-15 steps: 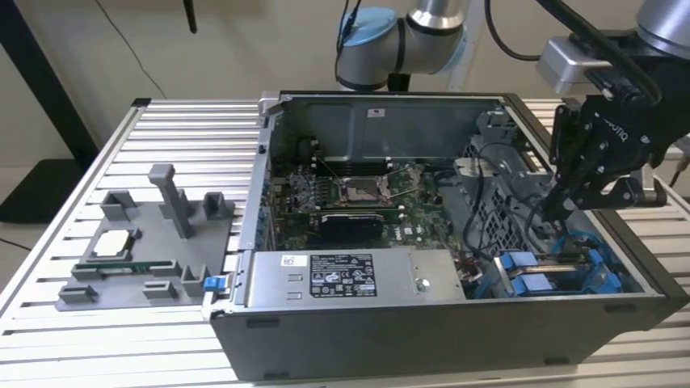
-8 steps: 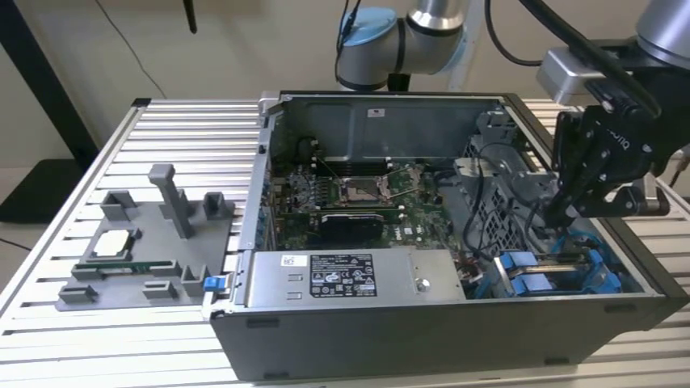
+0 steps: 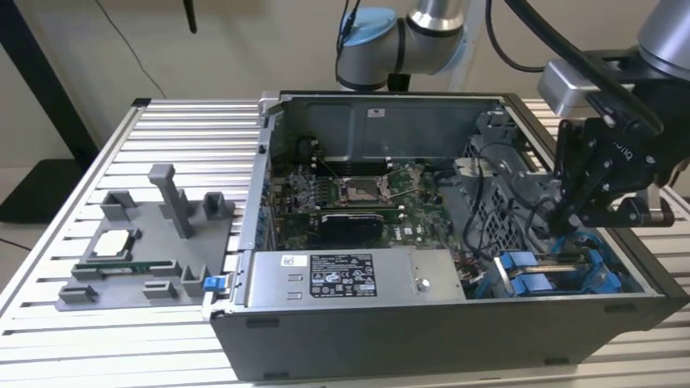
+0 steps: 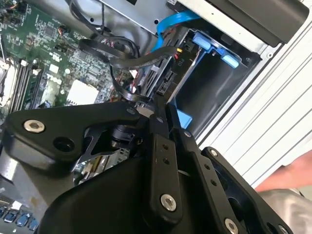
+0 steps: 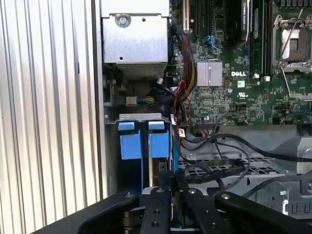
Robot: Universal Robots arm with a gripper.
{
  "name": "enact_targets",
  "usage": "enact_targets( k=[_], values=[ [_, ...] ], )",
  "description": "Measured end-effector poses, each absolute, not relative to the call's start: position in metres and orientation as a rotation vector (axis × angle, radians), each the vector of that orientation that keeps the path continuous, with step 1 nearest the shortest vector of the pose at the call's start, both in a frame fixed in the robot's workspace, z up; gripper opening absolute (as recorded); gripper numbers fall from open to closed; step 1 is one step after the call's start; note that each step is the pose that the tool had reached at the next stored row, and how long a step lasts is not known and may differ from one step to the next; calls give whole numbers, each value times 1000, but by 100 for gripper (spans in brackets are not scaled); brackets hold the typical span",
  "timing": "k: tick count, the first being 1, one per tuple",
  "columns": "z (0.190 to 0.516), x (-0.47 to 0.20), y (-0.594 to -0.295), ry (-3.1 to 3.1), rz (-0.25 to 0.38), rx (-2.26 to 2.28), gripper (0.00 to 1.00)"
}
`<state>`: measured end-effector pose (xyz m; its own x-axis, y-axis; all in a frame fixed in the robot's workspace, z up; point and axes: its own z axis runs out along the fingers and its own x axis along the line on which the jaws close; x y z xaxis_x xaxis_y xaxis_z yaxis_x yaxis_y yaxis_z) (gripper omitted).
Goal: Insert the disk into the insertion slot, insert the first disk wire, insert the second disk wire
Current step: 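Insert the second disk wire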
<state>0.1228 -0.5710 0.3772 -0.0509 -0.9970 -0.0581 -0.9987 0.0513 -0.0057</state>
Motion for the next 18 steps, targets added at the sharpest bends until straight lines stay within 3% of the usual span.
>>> enact_targets(
  k=[18],
  values=[
    [370,119,-578,2233,35,-2123,0]
  ],
)
